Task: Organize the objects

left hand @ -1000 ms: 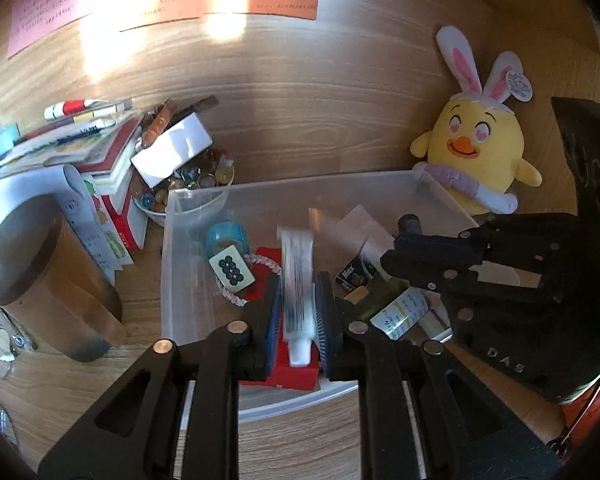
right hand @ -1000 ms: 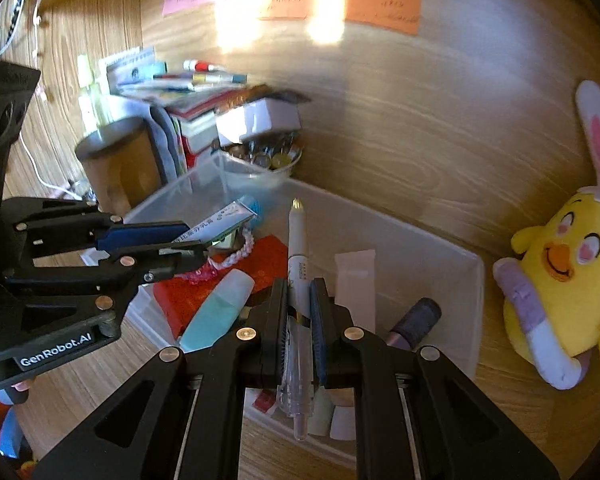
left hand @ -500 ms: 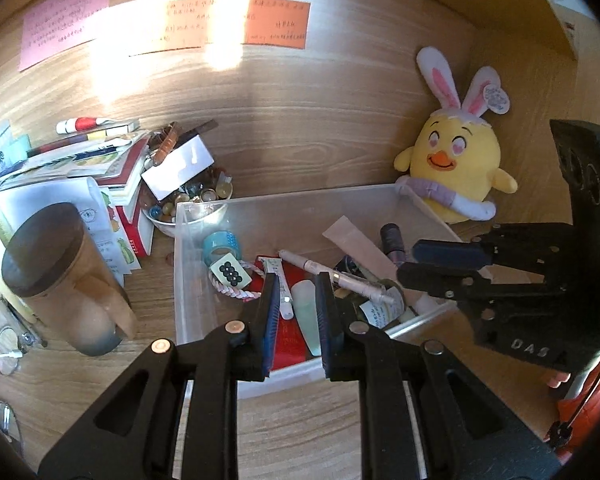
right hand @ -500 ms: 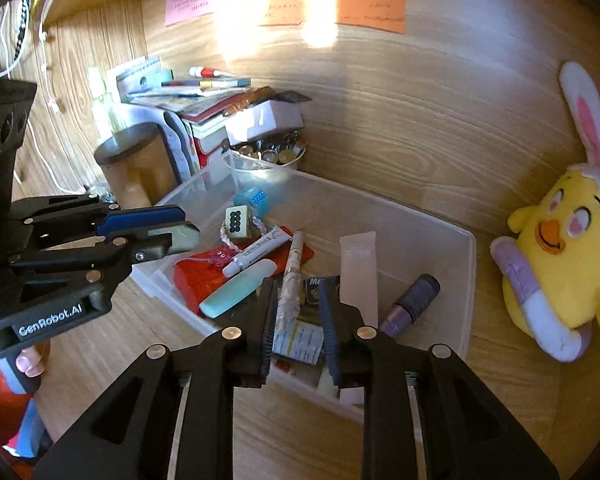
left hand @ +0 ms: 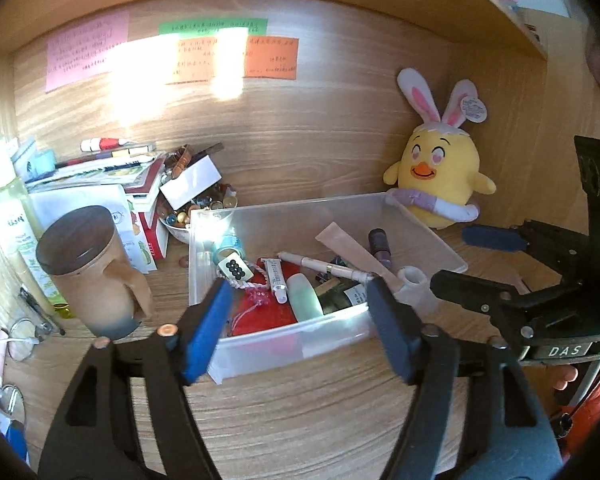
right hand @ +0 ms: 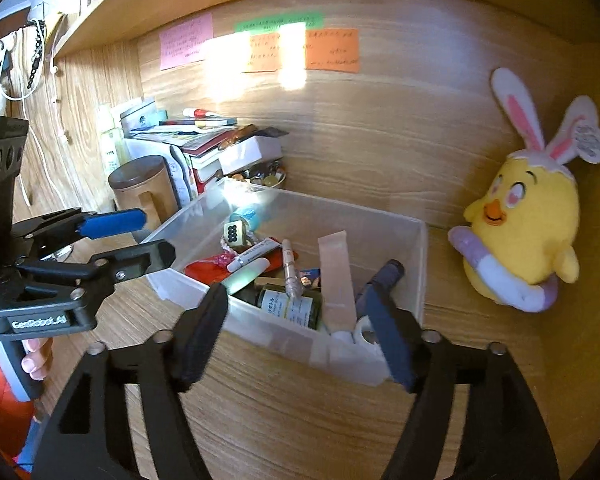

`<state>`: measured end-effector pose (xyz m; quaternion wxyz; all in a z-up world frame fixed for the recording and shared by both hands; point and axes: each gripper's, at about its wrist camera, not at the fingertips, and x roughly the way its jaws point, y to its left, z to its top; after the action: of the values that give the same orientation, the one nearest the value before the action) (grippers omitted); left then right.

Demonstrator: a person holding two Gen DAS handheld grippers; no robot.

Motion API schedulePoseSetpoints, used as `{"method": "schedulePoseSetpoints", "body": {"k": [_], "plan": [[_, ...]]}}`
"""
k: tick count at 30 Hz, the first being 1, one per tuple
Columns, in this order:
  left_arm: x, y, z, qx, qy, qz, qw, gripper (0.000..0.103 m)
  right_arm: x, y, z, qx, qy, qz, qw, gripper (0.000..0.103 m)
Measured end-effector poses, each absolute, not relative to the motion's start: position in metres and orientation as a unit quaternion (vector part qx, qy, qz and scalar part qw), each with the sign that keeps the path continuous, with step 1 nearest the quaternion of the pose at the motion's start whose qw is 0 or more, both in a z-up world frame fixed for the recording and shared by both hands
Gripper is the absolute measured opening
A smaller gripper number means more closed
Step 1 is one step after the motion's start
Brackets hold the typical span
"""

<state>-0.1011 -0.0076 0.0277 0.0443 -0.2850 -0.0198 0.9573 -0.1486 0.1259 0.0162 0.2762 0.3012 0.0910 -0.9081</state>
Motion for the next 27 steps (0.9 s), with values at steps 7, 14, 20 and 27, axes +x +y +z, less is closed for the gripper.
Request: {"method": "schedulePoseSetpoints", "body": {"k": [7,14,20,27], "plan": [[-0.082,0.000,0.024,-0.272,-0.017,0.961,0.040,0.092,-0.132,0.131,0.009,0.294,0.091,-0.914,0.266,0.082],[-0.072,0.002,0.019,-0.271,-0.023,0.961,0.040,0.095,-0.126,0.134,-0.003,0.310,0.083,-0.909,0.267,0.082],[-0.070,0.002,0.014,-0.278,-0.029,0.959,0.042,0.095,-0.122,0.136,-0.007,0.315,0.075,-0.908,0.264,0.082],[-0.071,0.001,0.013,-0.282,-0.034,0.958,0.043,0.095,-0.119,0.138,-0.007,0.312,0.072,-0.910,0.264,0.082]]}}
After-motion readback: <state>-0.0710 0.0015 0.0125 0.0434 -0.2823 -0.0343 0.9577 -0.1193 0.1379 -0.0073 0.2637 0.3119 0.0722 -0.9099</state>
